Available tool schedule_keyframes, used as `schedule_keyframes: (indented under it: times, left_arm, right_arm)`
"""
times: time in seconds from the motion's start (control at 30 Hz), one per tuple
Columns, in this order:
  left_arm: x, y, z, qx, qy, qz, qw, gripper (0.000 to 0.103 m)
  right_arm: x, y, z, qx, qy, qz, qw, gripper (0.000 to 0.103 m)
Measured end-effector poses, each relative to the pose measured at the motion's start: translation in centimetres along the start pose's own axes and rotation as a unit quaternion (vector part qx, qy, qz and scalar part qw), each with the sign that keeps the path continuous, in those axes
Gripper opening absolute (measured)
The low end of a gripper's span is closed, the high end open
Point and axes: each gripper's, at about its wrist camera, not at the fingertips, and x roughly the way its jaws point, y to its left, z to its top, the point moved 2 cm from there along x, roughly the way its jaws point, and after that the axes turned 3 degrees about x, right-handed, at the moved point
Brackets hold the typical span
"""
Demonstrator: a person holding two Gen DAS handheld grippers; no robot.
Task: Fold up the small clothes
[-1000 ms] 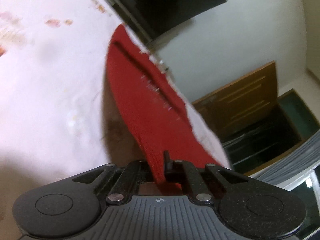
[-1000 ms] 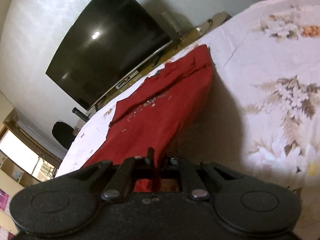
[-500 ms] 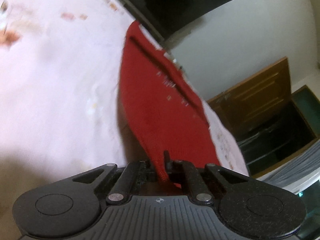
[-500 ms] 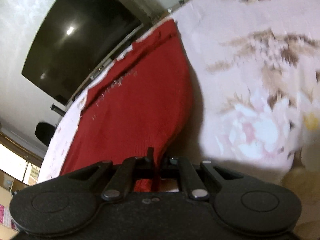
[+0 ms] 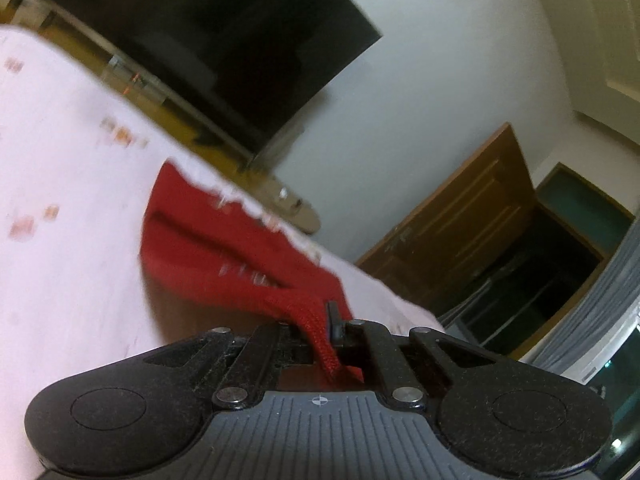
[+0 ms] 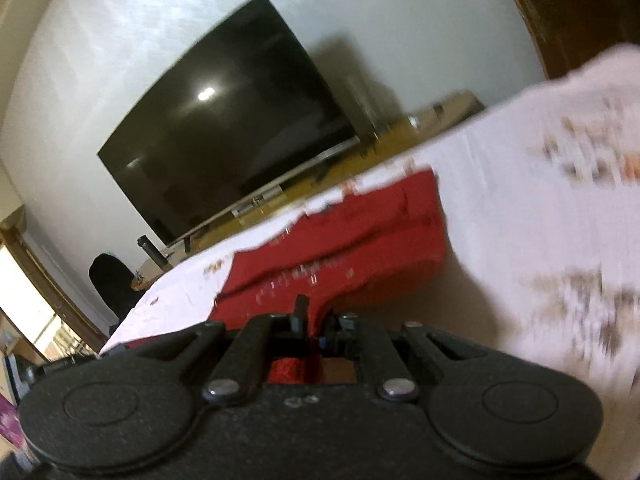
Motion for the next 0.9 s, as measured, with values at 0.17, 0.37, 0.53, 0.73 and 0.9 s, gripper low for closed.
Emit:
schedule_keyframes:
  times: [0.17,0.37,0.53,0.73,0.9]
  left_arm:
    - [1.6,-1.6,4.9,0.036,-0.012,0.005,0.9993,0.003]
    - [5.2,-3.0,10.3,0.072,-0.011,0.004,0.9973,0.003]
    - [10.5,-2.1,14.0,0.073,-0.007,0.006,0.9973,0.003]
    - [18.4,0.9,16.7,0.068,0.017,0.029,0.9971,0.003]
    - [25.0,5.2,16.2,0.05,0.048,0.061,0.9957,0.003]
  right_arm:
    - [0.6,2.3,4.0,-0.062,-0.036,0.002,0.997,0.005]
    - [3.2,3.4,8.5,-0.094,-0.062,-0.004,0.994,0.005]
    - [7.2,2.2,11.8,-0.081,-0.07,-0.009,0.994,0.005]
    - [14.8,-1.5,15.2,-0.05,-0.048,-0.008,0.998,0.005]
    - [22.2,-4.7,16.3,-0.043,-0.017,-0.014,0.999,0.005]
